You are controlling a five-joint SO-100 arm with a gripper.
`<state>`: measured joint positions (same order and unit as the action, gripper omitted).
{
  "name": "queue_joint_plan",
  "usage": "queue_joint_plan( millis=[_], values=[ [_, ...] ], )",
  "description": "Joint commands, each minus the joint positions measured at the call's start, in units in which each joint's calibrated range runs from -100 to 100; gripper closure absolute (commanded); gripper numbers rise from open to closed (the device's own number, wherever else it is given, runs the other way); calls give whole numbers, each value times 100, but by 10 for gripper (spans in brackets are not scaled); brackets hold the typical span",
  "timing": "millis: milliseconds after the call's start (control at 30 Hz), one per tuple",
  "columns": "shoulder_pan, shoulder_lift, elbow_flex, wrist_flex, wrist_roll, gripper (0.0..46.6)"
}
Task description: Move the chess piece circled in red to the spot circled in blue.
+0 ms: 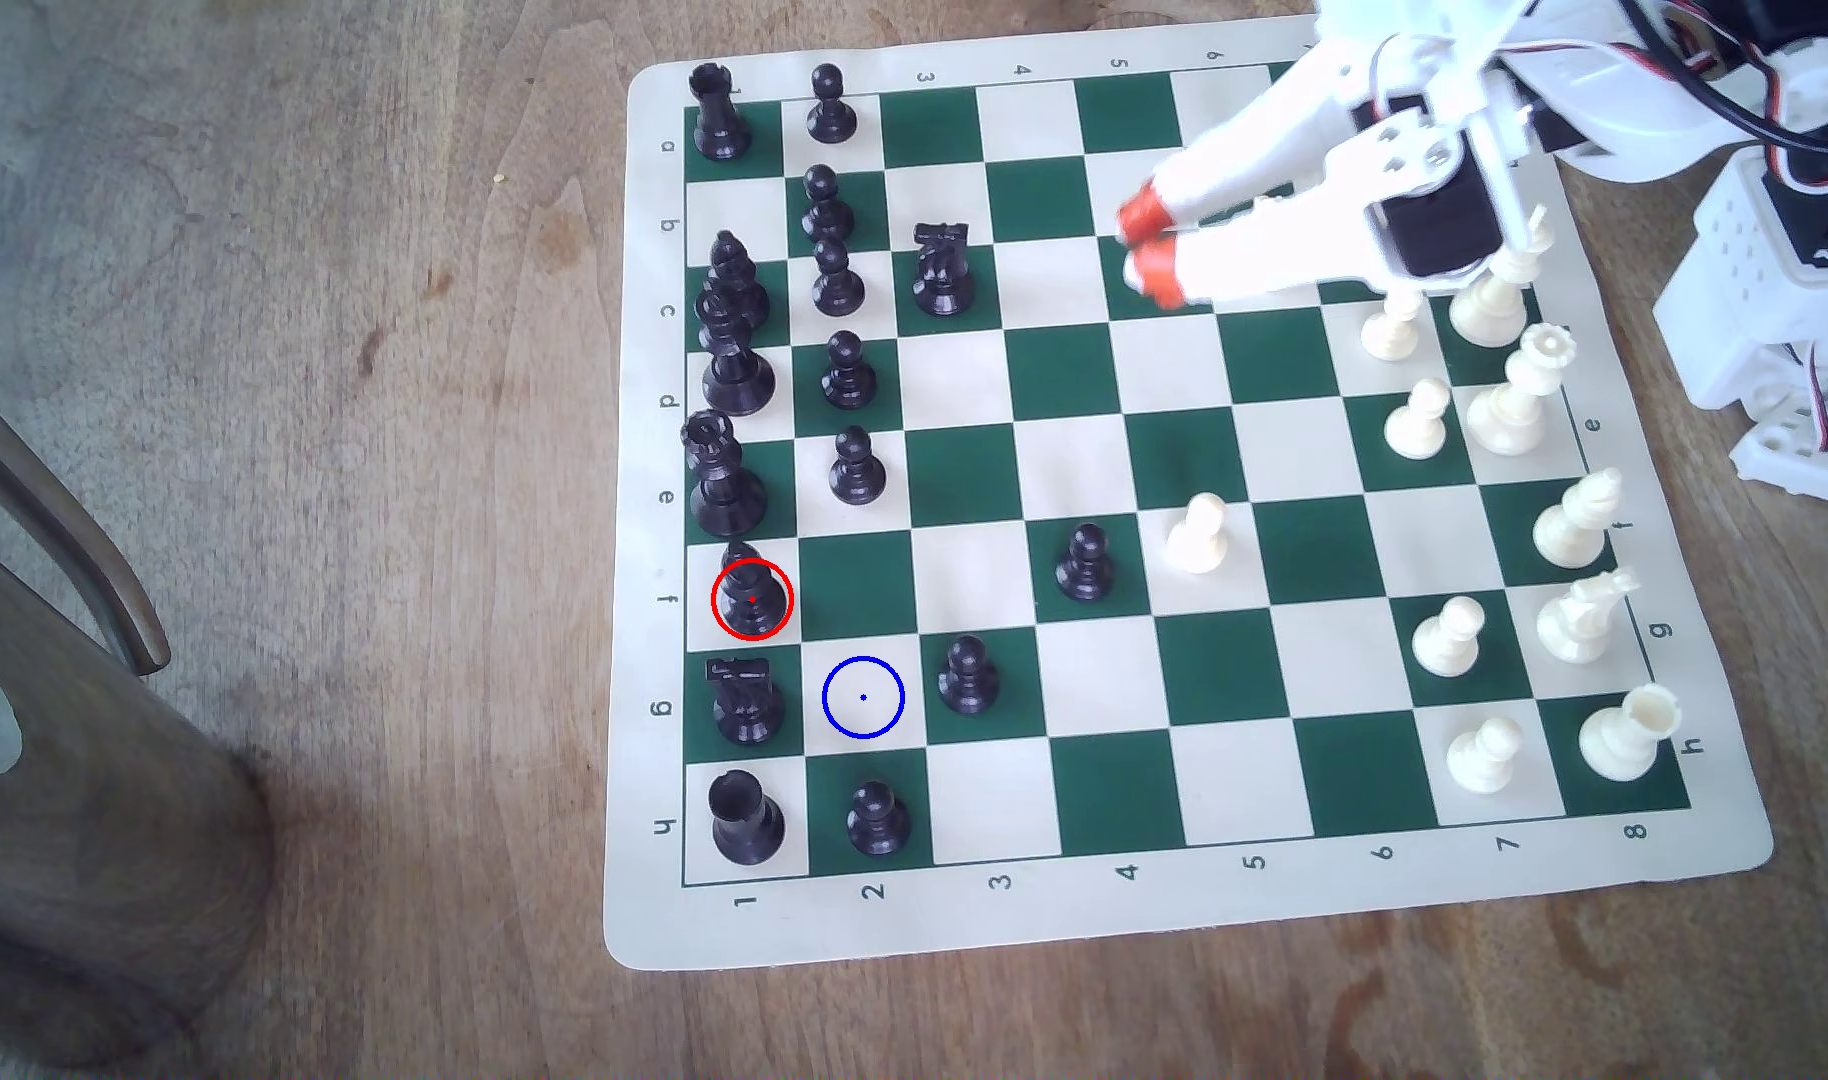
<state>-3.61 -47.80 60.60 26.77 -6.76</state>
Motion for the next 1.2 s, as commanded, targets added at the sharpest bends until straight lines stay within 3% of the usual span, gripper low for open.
queue_joint_plan(
  millis=[0,167,300,400,533,667,867,1167],
  values=[
    [-104,1138,-1844,451,-98,361],
    [-378,2683,-3349,1156,-151,426],
    [-550,3702,-4627,1516,-322,438],
    [-526,4491,-5951,2048,-620,414],
    [-581,5077,-6486,2065,-791,410],
    [-534,5620,-6758,1901,-801,401],
    [-456,5901,-6776,1590,-796,315],
    [-417,6809,-7936,1557,-840,324]
  ],
)
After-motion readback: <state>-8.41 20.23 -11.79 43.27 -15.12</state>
